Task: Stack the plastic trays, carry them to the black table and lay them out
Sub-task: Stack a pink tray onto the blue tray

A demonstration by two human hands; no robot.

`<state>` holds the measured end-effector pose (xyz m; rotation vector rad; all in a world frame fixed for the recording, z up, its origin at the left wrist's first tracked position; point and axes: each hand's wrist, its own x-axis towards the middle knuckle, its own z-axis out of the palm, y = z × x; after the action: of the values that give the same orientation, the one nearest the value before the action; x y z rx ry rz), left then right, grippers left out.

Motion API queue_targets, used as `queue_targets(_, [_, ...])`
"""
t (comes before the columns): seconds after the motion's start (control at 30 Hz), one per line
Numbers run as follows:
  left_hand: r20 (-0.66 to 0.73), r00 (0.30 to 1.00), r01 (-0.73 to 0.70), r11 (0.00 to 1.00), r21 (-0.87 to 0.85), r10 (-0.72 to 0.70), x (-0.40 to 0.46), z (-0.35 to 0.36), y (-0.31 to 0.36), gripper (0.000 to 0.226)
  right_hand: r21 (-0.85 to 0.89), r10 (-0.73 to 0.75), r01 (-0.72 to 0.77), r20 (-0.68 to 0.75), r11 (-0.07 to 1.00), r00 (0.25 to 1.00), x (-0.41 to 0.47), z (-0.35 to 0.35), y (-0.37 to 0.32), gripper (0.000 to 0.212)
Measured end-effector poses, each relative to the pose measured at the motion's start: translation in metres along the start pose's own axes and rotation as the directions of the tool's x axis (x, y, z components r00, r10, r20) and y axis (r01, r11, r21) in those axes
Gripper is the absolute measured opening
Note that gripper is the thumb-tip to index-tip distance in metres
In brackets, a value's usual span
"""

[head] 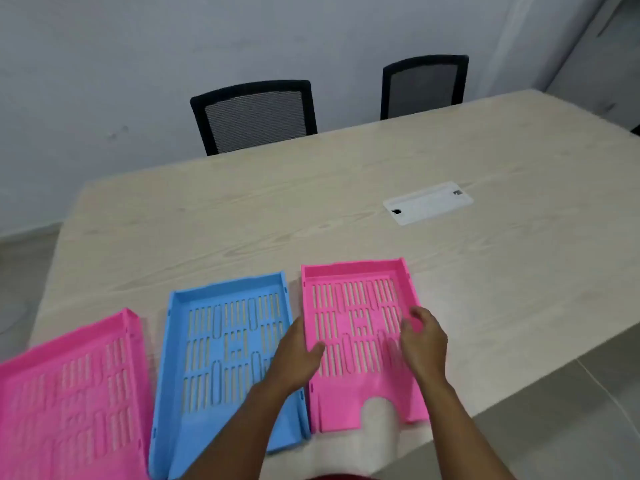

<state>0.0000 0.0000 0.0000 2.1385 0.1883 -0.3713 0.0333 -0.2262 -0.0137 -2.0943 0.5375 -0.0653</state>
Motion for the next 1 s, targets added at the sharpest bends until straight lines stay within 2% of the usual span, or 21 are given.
queue_targets(0.07, [0.045,0.996,0.075,0.997,-0.008,-0.075,0.003,0.006,0.004,0.068,-0.029,0.058,-0.059,-0.031,0.998,0.998,0.004,-0.006,0.005,0.041])
queue_targets(0.17, [0.097,0.98,0.175,0.984,-0.024,-0.172,0.01,0.012,0.003,0.078,-0.082,0.178,-0.177,-0.004,0.981,0.984,0.007,-0.014,0.018,0.051])
queue_targets(0.23, [0.128,0.966,0.237,0.969,-0.071,-0.227,0.012,0.015,0.004,0.084,-0.126,0.24,-0.233,0.048,0.964,0.97,0.011,-0.018,0.024,0.041])
queue_targets(0.3, [0.125,0.962,0.257,0.96,-0.109,-0.244,0.015,0.017,0.001,0.088,-0.176,0.233,-0.214,0.096,0.961,0.968,0.016,-0.022,0.028,0.017])
queue_targets(0.37, [0.121,0.966,0.246,0.956,-0.159,-0.228,0.017,0.016,0.001,0.095,-0.208,0.216,-0.199,0.063,0.958,0.974,0.022,-0.026,0.032,0.019])
queue_targets(0.47, [0.094,0.982,0.183,0.941,-0.284,-0.163,0.02,0.014,0.006,0.083,-0.226,0.165,-0.159,0.006,0.961,0.986,0.029,-0.037,0.023,0.024])
queue_targets(0.6, [-0.035,0.996,0.056,0.899,-0.434,-0.079,0.021,-0.002,0.017,0.09,-0.19,0.048,-0.052,-0.028,0.98,0.998,0.031,-0.043,-0.014,0.024])
queue_targets(0.7, [-0.184,0.98,-0.026,0.867,-0.497,-0.076,0.017,-0.028,0.014,0.077,-0.156,-0.041,0.041,0.005,0.987,0.999,0.019,-0.029,-0.046,0.022])
queue_targets(0.9, [-0.399,0.902,-0.048,0.879,-0.475,-0.166,-0.023,-0.111,-0.042,0.084,-0.123,-0.164,0.197,0.235,0.973,0.958,-0.039,0.039,-0.081,0.022])
queue_targets(1.0, [-0.425,0.877,-0.01,0.877,-0.481,-0.224,-0.053,-0.142,-0.084,0.096,-0.108,-0.221,0.275,0.357,0.955,0.908,-0.075,0.076,-0.078,0.016])
